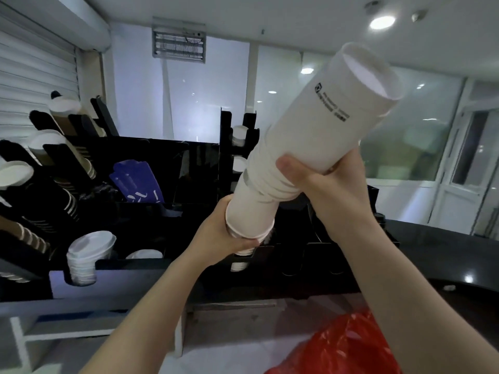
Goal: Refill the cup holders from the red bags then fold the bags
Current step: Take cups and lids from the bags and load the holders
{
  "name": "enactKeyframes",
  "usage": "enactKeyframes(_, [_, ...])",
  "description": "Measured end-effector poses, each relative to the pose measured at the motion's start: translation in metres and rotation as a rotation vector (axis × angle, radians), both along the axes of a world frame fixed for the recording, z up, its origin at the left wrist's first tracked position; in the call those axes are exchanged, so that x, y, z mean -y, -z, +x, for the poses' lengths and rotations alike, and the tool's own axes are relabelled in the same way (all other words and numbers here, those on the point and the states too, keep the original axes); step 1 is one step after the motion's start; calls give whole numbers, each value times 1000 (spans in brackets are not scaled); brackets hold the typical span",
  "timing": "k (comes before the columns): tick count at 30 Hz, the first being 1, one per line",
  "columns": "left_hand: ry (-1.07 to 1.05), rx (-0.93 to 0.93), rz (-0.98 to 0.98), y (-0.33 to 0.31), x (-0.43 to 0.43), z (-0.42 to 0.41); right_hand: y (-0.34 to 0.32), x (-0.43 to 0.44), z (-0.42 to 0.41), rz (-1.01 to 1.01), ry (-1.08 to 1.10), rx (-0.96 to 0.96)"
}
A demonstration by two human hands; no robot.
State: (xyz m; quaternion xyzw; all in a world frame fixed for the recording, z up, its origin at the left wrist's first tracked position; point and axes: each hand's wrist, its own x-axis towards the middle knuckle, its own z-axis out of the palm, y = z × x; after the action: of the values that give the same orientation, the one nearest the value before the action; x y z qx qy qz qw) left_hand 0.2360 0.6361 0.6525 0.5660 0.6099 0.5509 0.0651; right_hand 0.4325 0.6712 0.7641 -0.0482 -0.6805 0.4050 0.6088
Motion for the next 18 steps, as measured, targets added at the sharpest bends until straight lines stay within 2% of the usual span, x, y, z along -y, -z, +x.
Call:
enactKeyframes(5, [3, -38, -14, -5, 3, 0, -6, -14, 9, -48, 132, -46])
enactKeyframes(9, [1, -59, -17, -9, 7, 1, -13, -39, -1, -156, 53, -67])
enactKeyframes(12, [-2, -52, -9, -5, 7, 0, -15, -57, -12, -147, 74, -80])
enactKeyframes(18, [-27, -65, -20, 17, 16, -16, -8, -99, -37, -116, 66, 67])
